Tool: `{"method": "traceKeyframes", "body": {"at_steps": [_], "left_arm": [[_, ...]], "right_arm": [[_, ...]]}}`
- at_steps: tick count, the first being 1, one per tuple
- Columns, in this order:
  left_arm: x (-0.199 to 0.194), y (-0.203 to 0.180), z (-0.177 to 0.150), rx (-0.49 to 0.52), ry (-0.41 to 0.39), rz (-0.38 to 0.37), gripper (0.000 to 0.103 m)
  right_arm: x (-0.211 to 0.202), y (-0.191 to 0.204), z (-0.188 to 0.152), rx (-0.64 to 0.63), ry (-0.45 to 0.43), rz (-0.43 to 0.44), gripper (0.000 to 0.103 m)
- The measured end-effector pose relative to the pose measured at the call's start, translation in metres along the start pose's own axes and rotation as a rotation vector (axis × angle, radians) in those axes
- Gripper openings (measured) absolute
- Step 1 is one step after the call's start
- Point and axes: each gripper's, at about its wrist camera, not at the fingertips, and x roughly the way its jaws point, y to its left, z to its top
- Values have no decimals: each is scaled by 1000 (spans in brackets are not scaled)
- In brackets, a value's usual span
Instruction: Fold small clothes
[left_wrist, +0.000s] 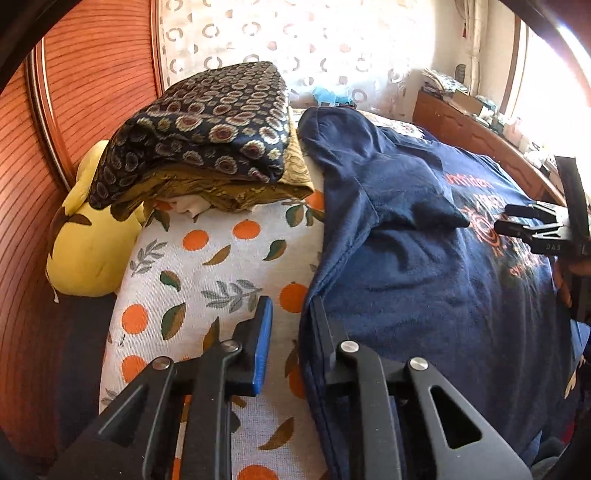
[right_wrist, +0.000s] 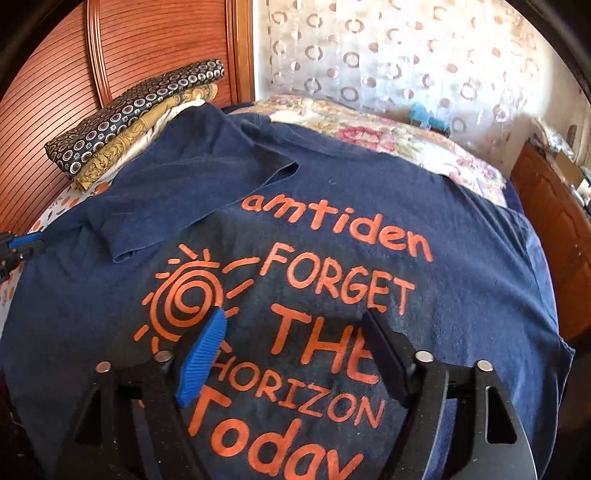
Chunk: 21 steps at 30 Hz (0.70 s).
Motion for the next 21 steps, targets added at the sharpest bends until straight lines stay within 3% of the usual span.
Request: {"method": "traceKeyframes", "body": {"at_steps": [7, 10, 13, 14, 17, 21], "left_arm": [[-13, 0, 1, -8, -14, -13, 23], [-29, -6, 6, 18, -52, 12, 55], [-46, -18, 14, 52, -97, -18, 66], [-49, -22, 18, 61, -104, -22, 75], [-60, -43, 27, 93, -146, -53, 78], [-45, -79, 45, 145, -123, -126, 79]], "right_arm": [[0, 3, -1, -1, 1, -3, 85], [0, 3, -1, -3, 1, -6, 85], [3, 4, 0, -3, 2, -9, 85], [4, 6, 1, -3, 3, -10, 86], [7, 7, 3, -2, 6, -11, 86], [5, 6, 3, 1, 5, -3, 86]]}}
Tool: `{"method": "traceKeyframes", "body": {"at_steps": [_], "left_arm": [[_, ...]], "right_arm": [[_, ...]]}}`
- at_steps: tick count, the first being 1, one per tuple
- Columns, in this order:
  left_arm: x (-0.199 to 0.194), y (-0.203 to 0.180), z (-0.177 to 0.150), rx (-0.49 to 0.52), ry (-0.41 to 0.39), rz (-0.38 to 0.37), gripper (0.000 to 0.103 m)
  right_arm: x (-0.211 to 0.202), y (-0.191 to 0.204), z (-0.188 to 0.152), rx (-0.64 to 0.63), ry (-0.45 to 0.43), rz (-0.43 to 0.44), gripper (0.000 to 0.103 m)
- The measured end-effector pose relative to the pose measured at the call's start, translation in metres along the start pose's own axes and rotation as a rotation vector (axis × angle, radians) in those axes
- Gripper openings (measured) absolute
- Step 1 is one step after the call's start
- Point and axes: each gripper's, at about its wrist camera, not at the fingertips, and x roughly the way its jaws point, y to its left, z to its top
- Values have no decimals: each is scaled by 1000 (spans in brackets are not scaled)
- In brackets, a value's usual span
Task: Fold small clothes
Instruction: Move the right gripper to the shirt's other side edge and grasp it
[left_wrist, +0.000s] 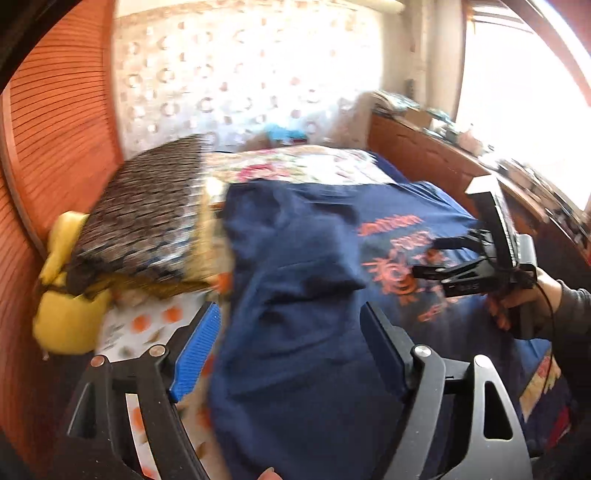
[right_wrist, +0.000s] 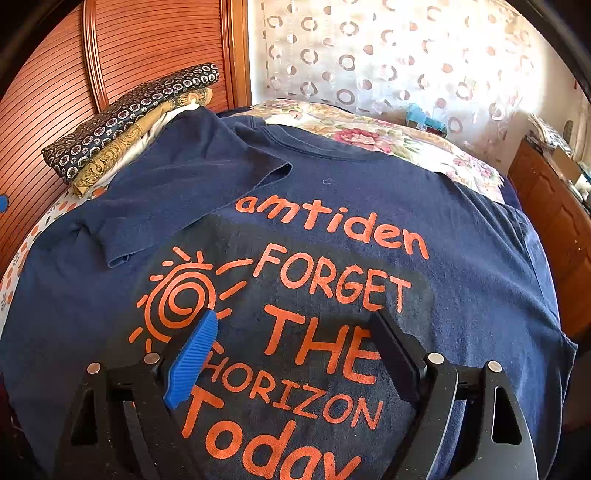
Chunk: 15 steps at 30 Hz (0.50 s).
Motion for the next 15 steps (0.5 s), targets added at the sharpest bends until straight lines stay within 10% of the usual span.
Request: {"method": "traceKeyframes", "body": {"at_steps": [7, 15], "left_arm": [[62, -47, 26, 67, 65, -79, 79], [118, -91, 34, 133, 147, -123, 79]], "right_arm": [[-40, -37, -18, 32, -41, 27, 86], [-102, -162, -59, 157, -114, -175, 86]]}}
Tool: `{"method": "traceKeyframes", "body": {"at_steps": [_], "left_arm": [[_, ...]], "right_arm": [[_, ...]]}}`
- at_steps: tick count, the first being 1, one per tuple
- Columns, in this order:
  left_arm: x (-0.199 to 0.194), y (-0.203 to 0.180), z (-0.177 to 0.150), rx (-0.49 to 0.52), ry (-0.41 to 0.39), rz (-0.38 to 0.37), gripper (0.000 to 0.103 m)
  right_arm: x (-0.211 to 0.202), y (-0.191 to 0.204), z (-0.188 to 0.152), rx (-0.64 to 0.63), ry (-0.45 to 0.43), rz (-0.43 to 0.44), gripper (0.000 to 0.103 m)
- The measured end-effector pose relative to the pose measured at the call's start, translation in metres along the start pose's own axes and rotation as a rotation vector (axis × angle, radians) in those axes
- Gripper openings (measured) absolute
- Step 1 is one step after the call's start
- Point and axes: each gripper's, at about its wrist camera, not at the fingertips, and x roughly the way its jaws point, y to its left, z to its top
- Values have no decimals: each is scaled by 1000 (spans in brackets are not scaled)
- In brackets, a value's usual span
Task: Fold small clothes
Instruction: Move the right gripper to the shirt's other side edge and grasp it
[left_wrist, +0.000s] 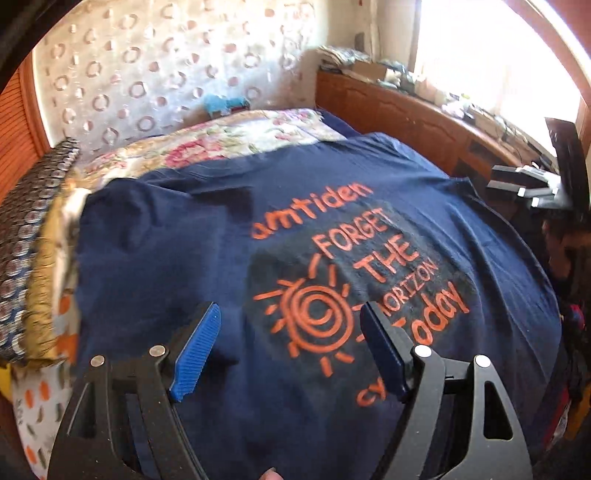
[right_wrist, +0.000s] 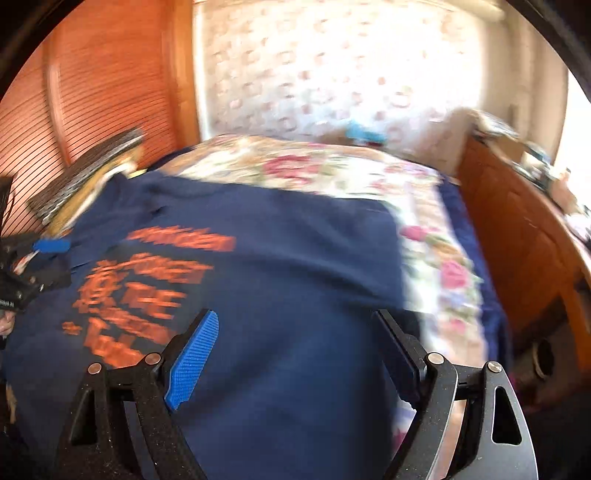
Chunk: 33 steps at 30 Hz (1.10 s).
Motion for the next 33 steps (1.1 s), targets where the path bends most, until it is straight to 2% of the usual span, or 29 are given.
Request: {"method": "traceKeyframes", "body": {"at_steps": [5, 10, 16, 18, 21, 24, 29, 33], "left_arm": [[17, -5, -1, -8, 38, -10, 79], [23, -8, -2, -11, 44, -4, 79], [26, -17, -4, 18, 39, 42, 79], [27, -17, -4, 22, 41, 46, 79], [27, -18, -4, 22, 41, 47, 79], [27, -17, -4, 23, 41, 48, 80], [26, -18, -4, 23, 41, 48, 80], [27, -17, -4, 23, 41, 48, 80]], "right_arm": [[11, -69, -24, 61, 53, -81, 86], [30, -97, -45, 79, 100, -99, 84], [61, -110, -55, 107, 146, -33, 81], [69, -119, -54, 151, 131, 42, 79], [77, -132, -48, 186, 116, 86, 78], [84, -138, -48, 211, 116, 116, 74], [87, -139, -46, 214, 110, 148, 56], [95, -139, -45, 246, 111, 183, 30]]}}
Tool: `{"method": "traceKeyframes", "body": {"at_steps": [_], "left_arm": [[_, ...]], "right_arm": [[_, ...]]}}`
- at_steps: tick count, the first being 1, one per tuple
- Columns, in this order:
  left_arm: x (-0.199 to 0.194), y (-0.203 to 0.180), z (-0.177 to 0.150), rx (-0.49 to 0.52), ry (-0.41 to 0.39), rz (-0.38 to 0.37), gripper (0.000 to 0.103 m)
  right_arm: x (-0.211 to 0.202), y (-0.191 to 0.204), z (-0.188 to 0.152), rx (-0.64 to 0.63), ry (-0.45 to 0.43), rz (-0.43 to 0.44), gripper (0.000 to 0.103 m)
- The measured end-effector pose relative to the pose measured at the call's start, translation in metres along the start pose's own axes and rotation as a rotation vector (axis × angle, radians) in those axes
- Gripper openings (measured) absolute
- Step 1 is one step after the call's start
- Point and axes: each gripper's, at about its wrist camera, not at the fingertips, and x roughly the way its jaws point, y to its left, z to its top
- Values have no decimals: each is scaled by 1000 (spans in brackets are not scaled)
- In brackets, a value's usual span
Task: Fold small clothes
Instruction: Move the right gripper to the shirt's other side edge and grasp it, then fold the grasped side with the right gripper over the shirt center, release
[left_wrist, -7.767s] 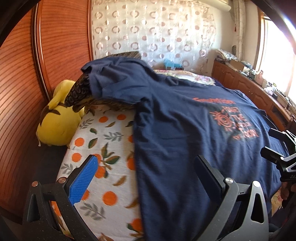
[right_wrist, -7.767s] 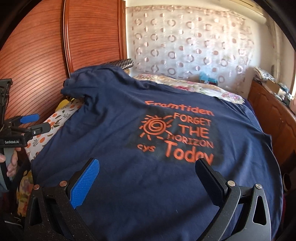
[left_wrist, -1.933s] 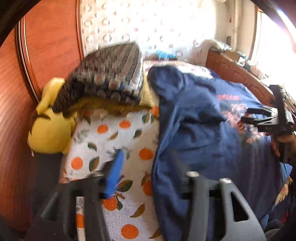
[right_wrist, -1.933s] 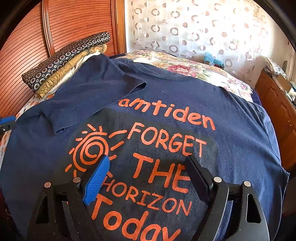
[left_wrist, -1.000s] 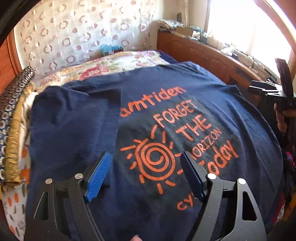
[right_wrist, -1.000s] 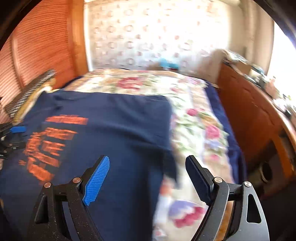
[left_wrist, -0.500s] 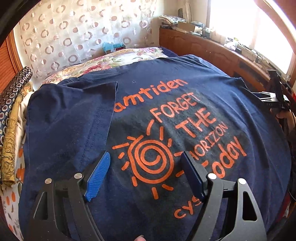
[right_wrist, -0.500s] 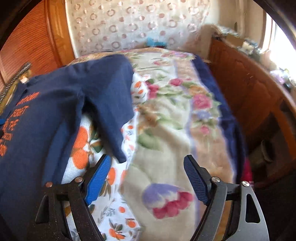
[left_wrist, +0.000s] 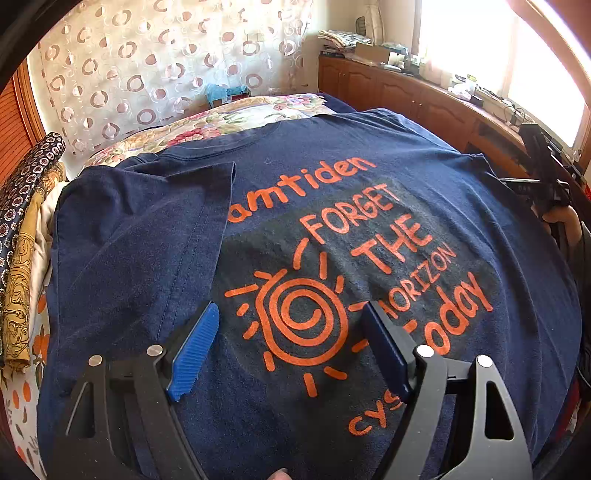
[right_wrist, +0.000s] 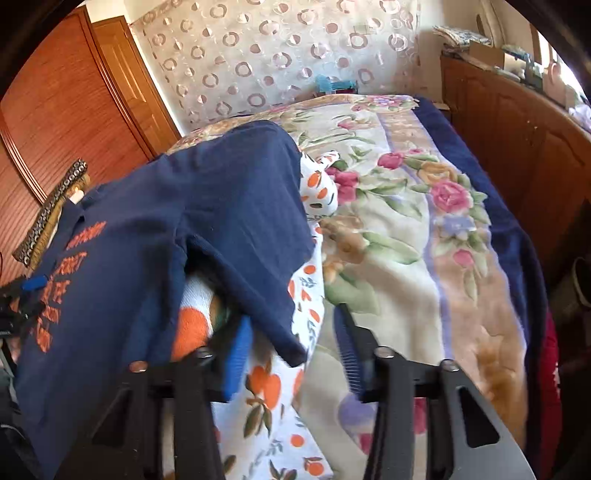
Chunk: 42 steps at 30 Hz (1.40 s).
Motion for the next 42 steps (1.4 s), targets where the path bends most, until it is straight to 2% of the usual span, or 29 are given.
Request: {"method": "traceKeyframes", "body": {"at_steps": [2, 3, 5, 7, 12, 16, 19, 21, 23, 26, 30, 32, 37, 42], "left_arm": [[0, 0, 0, -1, 0, -1, 80], [0, 0, 0, -1, 0, -1, 80], [0, 0, 0, -1, 0, -1, 80], [0, 0, 0, -1, 0, -1, 80], [0, 0, 0, -1, 0, -1, 80], [0, 0, 0, -1, 0, -2, 80], [-1, -1, 0, -1, 0, 0, 80], [-1, -1, 0, -1, 0, 0, 80], [-1, -1, 0, -1, 0, -1, 80], [-1, -2, 0, -1, 0, -1, 80], [-1, -1, 0, -1, 0, -1, 80], [-1, -1, 0, -1, 0, -1, 80], [-1, -1, 0, -1, 0, -1, 80], [-1, -2, 0, -1, 0, -1, 80]], "right_arm": [[4, -3, 2, 20, 1, 6, 13], [5, -4, 3, 27, -6, -10, 9], [-2, -6, 6, 57, -32, -71, 8], [-14, -1, 12, 74, -80, -91, 7], [-44, 34, 35, 11, -201, -140, 6], [-62, 82, 48, -82, -293, -102, 6], [-66, 130, 49, -194, -312, -31, 6], [-62, 150, 41, -248, -283, 20, 5], [-48, 164, 29, -268, -208, 54, 6], [-26, 173, 5, -294, -96, 26, 6], [-16, 169, -18, -301, -19, -24, 9], [-18, 163, -26, -279, -2, -53, 20], [-35, 149, -57, -240, 6, -91, 39], [-56, 141, -59, -174, -56, -136, 42]]}}
